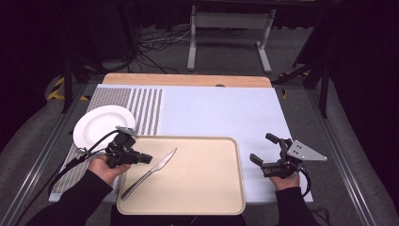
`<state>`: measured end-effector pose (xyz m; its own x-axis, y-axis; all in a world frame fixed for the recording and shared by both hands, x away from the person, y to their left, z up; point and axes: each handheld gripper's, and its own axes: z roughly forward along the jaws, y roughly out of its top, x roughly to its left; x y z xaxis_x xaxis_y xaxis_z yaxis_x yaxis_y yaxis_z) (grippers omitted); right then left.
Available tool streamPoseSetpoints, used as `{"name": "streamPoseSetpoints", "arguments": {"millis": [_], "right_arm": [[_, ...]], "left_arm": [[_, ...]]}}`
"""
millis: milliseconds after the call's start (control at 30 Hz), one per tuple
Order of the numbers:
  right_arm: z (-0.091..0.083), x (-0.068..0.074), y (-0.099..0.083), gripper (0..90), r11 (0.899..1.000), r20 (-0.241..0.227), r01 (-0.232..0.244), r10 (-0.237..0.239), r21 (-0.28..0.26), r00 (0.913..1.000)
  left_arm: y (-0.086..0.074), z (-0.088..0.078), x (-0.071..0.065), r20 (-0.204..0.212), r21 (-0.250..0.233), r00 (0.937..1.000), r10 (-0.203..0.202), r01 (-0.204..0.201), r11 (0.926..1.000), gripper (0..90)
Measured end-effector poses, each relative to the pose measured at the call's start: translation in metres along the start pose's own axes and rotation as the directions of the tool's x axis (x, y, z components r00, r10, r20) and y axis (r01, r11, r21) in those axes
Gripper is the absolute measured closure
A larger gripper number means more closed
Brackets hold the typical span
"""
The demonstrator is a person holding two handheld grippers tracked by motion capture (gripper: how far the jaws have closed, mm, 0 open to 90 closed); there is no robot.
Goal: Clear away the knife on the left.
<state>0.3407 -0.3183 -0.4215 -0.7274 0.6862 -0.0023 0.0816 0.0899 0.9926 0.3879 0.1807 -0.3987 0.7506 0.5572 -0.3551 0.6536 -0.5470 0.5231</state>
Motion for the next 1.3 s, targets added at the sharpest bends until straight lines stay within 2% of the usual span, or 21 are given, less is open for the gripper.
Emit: {"name": "streamPoseSetpoints", "arguments": {"millis": [33,67,133,200,267,467,533,633,833,867,1033,1200,1300], "right_arm": [[0.0,0.0,0.0,0.4,1.0,0.0,0.003,-0.003,0.001,1.0],[-0.001,0.0,0.0,0.4,1.0,0.001,0.0,0.0,0.002,1.0],[0.0,0.0,0.0,0.4,1.0,0.0,-0.004,0.004,0.001,1.0],[-0.001,-0.001,0.0,0.4,1.0,0.0,0.005,-0.005,0.002,1.0],[-0.001,-0.001,0.0,0.4,1.0,0.0,0.008,-0.008,0.003,1.0],[-0.001,-0.001,-0.001,0.4,1.0,-0.002,0.003,-0.003,0.004,1.0],[-0.001,-0.001,-0.001,0.4,1.0,-0.003,0.002,-0.002,0.002,1.0],[-0.001,-0.001,0.0,0.4,1.0,-0.001,0.008,-0.008,0.004,1.0],[-0.001,-0.001,-0.001,0.4,1.0,-0.002,0.004,-0.004,0.006,1.0],[-0.001,-0.001,-0.001,0.4,1.0,-0.001,0.005,-0.005,0.007,1.0],[-0.001,-0.001,-0.001,0.4,1.0,-0.002,0.005,-0.005,0.008,1.0],[-0.001,-0.001,-0.001,0.4,1.0,-0.004,0.005,-0.005,0.005,1.0],[-0.001,-0.001,-0.001,0.4,1.0,-0.004,0.002,-0.002,0.009,1.0]], "left_arm": [[0.003,0.003,-0.002,0.009,-0.008,0.9999,0.011,-0.011,0.9999,90.0],[0.008,0.008,-0.006,0.003,0.009,0.9998,0.022,-0.022,0.9997,90.0],[0.011,0.011,-0.008,-0.004,0.009,0.9996,0.028,-0.028,0.9996,90.0],[0.013,0.015,-0.006,0.012,0.003,0.9997,0.021,-0.021,0.9998,90.0],[0.015,0.02,-0.003,0.005,0.002,0.9999,0.014,-0.014,0.9999,90.0],[0.017,0.032,-0.002,-0.001,0.039,0.9999,0.011,-0.011,0.9992,90.0],[0.018,0.038,-0.005,-0.005,0.052,0.9994,0.033,-0.033,0.9981,90.0],[0.02,0.046,-0.009,0.005,0.068,0.9991,0.042,-0.042,0.9968,90.0],[0.019,0.055,-0.005,-0.003,0.103,0.9996,0.028,-0.027,0.9943,90.0],[0.019,0.057,-0.004,-0.004,0.102,0.9993,0.037,-0.036,0.9941,90.0],[0.019,0.061,-0.004,-0.004,0.118,0.9994,0.033,-0.033,0.9925,90.0],[0.018,0.066,-0.006,0.013,0.124,0.9994,0.031,-0.033,0.9918,90.0],[0.017,0.067,-0.005,0.001,0.13,0.9994,0.034,-0.034,0.991,90.0]]}}
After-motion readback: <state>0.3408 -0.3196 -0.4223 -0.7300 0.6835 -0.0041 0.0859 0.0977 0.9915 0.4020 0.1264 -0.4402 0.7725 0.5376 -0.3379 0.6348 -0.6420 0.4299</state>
